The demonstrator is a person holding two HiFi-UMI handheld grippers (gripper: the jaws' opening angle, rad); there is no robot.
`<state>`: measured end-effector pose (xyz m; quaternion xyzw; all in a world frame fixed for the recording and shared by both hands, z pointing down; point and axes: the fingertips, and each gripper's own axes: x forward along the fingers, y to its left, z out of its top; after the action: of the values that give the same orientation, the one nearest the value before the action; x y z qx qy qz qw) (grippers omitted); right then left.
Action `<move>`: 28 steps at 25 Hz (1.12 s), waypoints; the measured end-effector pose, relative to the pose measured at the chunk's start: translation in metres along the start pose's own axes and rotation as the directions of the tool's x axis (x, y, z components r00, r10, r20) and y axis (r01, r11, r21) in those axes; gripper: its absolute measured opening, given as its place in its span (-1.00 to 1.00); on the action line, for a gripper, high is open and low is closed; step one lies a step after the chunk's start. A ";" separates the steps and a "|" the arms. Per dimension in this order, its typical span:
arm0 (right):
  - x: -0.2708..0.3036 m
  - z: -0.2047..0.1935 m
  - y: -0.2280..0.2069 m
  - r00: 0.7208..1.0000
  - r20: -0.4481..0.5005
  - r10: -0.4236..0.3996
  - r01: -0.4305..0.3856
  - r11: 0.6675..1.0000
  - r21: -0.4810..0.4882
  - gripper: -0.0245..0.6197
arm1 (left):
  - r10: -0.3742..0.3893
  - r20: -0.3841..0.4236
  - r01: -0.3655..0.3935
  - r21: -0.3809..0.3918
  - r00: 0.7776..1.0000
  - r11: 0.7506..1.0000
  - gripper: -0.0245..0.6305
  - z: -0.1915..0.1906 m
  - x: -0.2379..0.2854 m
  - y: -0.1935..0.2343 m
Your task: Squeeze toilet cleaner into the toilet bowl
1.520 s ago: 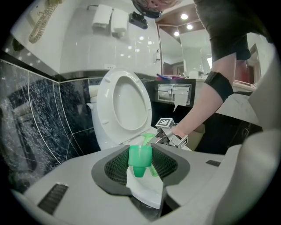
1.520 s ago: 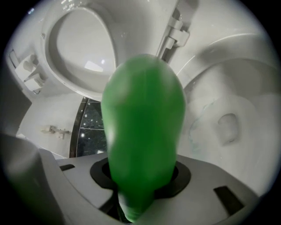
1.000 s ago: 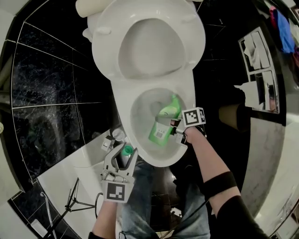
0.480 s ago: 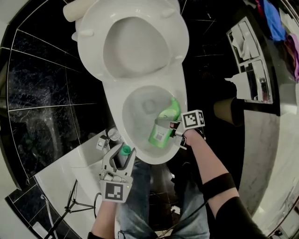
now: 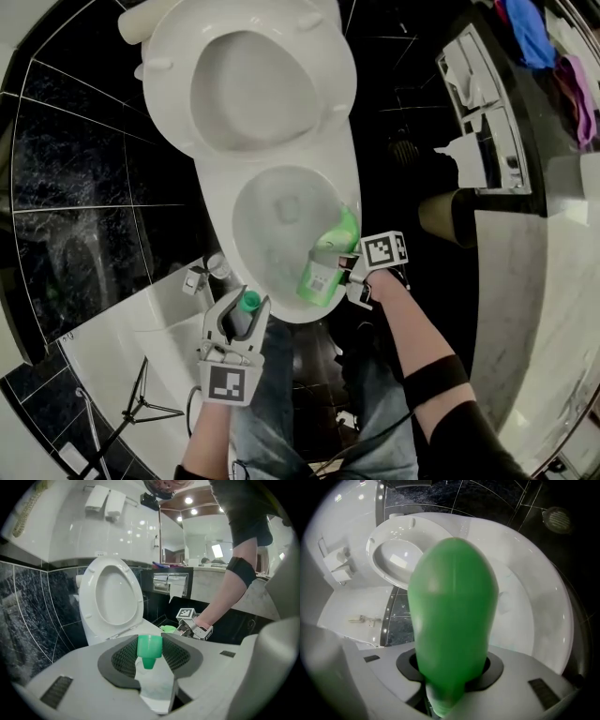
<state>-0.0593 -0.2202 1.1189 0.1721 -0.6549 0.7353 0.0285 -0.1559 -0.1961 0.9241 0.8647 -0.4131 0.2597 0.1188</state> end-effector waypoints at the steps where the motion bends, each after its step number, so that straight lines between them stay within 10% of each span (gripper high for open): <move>1: -0.002 -0.005 -0.001 1.000 -0.004 -0.003 0.003 1.000 0.001 -0.38 | 0.002 -0.001 -0.002 -0.005 1.000 1.000 -0.44 0.000 -0.001 -0.003; 11: -0.016 -0.068 -0.007 0.998 -0.061 -0.020 0.023 0.999 0.046 -0.38 | 0.037 0.006 -0.037 -0.031 0.999 0.999 -0.44 -0.005 -0.016 -0.027; 17: -0.006 -0.102 0.017 0.989 -0.059 0.133 -0.129 0.989 0.067 -0.38 | 0.064 0.013 -0.063 -0.058 0.998 0.996 -0.44 -0.010 -0.030 -0.035; 25: -0.010 -0.161 -0.001 0.990 -0.143 0.011 0.005 0.993 0.116 -0.38 | 0.092 -0.007 -0.092 -0.067 0.996 0.993 -0.44 -0.019 -0.046 -0.038; 28: 0.005 -0.178 0.016 0.981 -0.158 0.114 -0.093 0.986 0.137 -0.38 | 0.108 0.001 -0.108 -0.075 0.994 0.991 -0.44 -0.021 -0.052 -0.036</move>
<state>-0.1071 -0.0507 1.0901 0.0777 -0.6095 0.7883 0.0330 -0.1630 -0.1306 0.9133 0.8367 -0.4691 0.2479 0.1356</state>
